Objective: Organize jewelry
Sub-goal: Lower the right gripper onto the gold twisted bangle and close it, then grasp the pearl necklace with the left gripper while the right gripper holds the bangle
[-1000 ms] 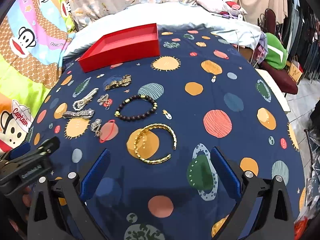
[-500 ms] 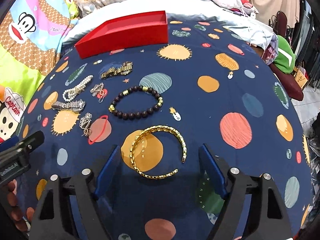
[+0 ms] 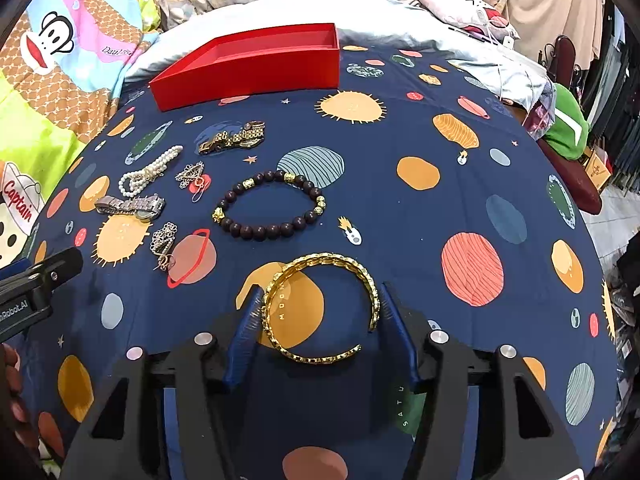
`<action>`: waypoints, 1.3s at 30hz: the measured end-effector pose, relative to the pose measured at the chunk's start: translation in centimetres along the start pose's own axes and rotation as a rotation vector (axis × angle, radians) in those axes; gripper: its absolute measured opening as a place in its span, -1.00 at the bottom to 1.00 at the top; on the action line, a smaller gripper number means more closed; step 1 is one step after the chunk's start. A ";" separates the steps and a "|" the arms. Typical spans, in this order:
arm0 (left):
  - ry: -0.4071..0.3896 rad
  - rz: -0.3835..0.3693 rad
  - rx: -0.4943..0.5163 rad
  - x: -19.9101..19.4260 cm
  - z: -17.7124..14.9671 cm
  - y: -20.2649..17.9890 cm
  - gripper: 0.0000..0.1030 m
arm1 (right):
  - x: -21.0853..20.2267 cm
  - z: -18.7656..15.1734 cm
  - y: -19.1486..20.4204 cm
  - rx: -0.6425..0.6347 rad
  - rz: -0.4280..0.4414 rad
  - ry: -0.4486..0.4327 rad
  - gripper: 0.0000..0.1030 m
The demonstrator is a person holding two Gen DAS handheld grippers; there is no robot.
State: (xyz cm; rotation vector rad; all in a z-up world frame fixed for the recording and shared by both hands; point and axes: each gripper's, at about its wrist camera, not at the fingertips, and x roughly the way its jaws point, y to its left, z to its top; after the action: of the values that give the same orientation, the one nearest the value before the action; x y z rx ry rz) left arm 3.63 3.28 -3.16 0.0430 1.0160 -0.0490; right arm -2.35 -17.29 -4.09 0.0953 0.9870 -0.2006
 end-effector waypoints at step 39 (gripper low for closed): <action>-0.012 -0.247 0.131 5.4 6.4 -4.8 -0.47 | -0.4 0.9 -1.5 0.093 0.046 0.022 0.09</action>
State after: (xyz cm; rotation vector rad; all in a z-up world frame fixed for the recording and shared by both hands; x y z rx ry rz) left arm 11.58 -2.00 -4.46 0.0365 1.0005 -0.3409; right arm -2.11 -18.83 -3.27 0.2049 0.9961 -0.2034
